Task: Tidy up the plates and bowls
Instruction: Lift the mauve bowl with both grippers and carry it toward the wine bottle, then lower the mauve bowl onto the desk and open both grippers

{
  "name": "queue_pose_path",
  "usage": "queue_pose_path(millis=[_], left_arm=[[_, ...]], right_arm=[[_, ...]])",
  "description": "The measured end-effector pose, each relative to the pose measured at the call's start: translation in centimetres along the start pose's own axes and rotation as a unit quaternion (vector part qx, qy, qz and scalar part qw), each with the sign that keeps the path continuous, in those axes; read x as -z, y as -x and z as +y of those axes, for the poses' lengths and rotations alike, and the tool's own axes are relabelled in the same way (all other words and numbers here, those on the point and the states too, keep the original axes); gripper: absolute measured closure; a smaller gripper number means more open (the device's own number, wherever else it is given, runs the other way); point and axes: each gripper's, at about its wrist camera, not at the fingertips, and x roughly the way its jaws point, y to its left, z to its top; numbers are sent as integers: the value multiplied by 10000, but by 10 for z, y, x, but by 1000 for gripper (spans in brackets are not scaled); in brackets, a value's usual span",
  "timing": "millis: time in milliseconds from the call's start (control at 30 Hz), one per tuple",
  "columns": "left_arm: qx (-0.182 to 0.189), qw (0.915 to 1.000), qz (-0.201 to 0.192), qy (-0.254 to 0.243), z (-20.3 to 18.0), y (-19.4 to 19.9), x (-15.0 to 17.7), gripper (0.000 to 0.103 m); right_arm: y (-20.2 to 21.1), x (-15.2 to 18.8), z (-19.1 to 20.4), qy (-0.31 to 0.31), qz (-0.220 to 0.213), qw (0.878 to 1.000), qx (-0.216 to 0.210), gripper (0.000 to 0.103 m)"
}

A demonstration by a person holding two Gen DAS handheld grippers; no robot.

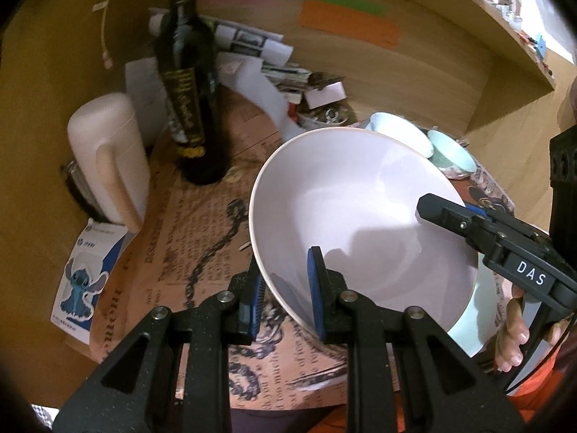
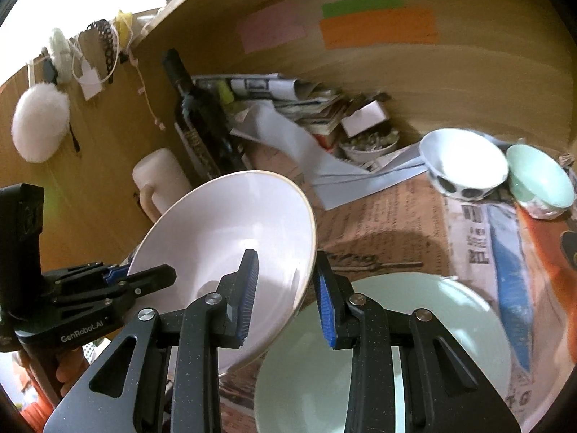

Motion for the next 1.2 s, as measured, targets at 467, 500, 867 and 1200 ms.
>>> queue_pose_path(millis=[467,500,867,1200], left_arm=[[-99,9991,303,290,36,-14,18,81],[-101,9990,323,302,38,-15,19,81],[-71,9985,417,333,50,-26,24,81],[-107,9990,380,215,48,-29,27,78]], right_arm=[[-42,10,18,97,617,9980,10,75],[-44,11,19,98,654,9978,18,75],[-61,15,21,11,952,9954,80,75],[-61,12,19,-27,1064,9943,24,72]])
